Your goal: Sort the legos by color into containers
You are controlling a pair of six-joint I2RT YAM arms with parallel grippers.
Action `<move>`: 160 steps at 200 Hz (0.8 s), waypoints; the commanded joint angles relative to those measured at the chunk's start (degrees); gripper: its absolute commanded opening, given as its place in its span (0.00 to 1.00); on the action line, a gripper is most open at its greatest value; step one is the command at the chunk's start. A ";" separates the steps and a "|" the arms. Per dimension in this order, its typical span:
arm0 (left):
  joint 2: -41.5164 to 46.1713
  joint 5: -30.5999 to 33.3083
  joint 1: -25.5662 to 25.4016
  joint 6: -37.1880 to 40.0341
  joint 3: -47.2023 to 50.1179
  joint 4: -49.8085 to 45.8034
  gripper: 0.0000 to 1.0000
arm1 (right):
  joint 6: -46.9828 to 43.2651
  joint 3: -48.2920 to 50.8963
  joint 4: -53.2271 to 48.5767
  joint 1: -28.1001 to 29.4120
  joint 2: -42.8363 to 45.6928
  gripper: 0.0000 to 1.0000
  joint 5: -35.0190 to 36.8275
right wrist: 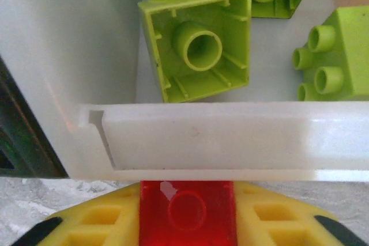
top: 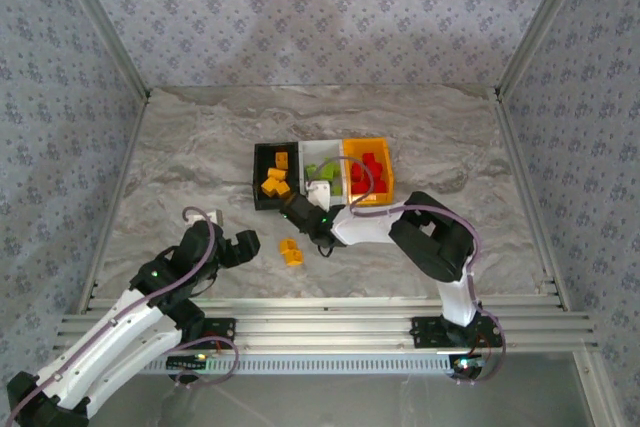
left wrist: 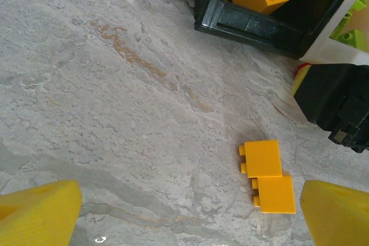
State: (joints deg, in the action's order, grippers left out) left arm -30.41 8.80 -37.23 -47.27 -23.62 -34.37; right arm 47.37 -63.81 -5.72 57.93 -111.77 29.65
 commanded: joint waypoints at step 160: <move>-3.33 -2.27 0.57 -1.14 -0.02 3.96 0.98 | -8.68 12.11 -9.69 -14.75 32.66 0.27 -8.14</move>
State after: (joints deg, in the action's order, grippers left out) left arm -33.56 7.62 -37.08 -47.72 -22.85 -31.29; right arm 42.57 -47.55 -12.64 49.19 -75.31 26.41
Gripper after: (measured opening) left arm 0.983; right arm 0.322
